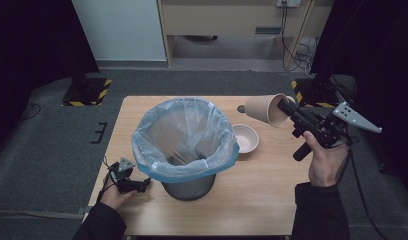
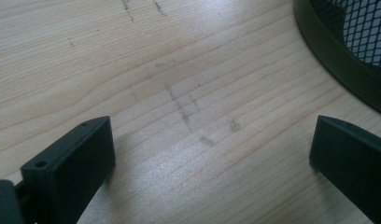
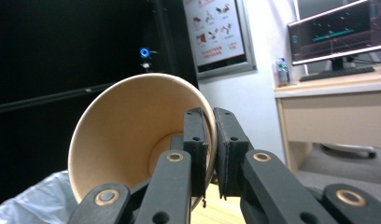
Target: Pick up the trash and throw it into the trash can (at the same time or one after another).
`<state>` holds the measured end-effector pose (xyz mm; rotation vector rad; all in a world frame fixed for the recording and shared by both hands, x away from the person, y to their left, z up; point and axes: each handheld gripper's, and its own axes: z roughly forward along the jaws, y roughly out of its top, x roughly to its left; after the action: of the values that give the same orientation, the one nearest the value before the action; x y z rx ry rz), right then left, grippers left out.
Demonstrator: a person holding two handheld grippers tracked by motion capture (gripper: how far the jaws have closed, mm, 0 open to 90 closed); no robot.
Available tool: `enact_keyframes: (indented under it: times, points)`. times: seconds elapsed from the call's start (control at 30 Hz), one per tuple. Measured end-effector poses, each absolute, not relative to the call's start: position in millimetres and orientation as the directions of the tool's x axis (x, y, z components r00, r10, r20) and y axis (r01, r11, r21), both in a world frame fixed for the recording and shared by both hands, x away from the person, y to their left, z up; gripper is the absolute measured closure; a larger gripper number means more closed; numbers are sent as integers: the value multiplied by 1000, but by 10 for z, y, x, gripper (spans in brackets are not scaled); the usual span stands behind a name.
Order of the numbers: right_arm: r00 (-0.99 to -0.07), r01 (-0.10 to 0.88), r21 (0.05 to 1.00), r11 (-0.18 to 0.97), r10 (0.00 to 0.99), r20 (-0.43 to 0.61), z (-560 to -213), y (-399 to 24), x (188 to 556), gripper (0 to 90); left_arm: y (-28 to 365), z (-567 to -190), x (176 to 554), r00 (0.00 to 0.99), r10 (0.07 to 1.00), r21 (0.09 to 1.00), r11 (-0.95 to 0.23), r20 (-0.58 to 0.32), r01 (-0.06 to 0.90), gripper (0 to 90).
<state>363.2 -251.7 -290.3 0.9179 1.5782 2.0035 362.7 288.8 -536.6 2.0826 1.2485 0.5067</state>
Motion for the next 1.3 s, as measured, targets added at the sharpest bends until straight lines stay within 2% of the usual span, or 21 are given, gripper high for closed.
enact_keyframes:
  times: [0.43, 1.0, 1.3]
  points:
    - [-742, 41, 964, -262, 638, 205, -2806, -2344, 3555, 846, 2888, -5366, 3627, 472, 882, 700, -336, -2, 631, 0]
    - [-794, 63, 962, -265, 571, 209, -2726, -1987, 3616, 846, 2888, -5367, 3627, 472, 882, 700, -336, -2, 630, 0]
    - [-820, 57, 970, -237, 543, 181, -2545, -1731, 3638, 845, 2888, -5366, 3627, 472, 881, 700, -336, -2, 630, 0]
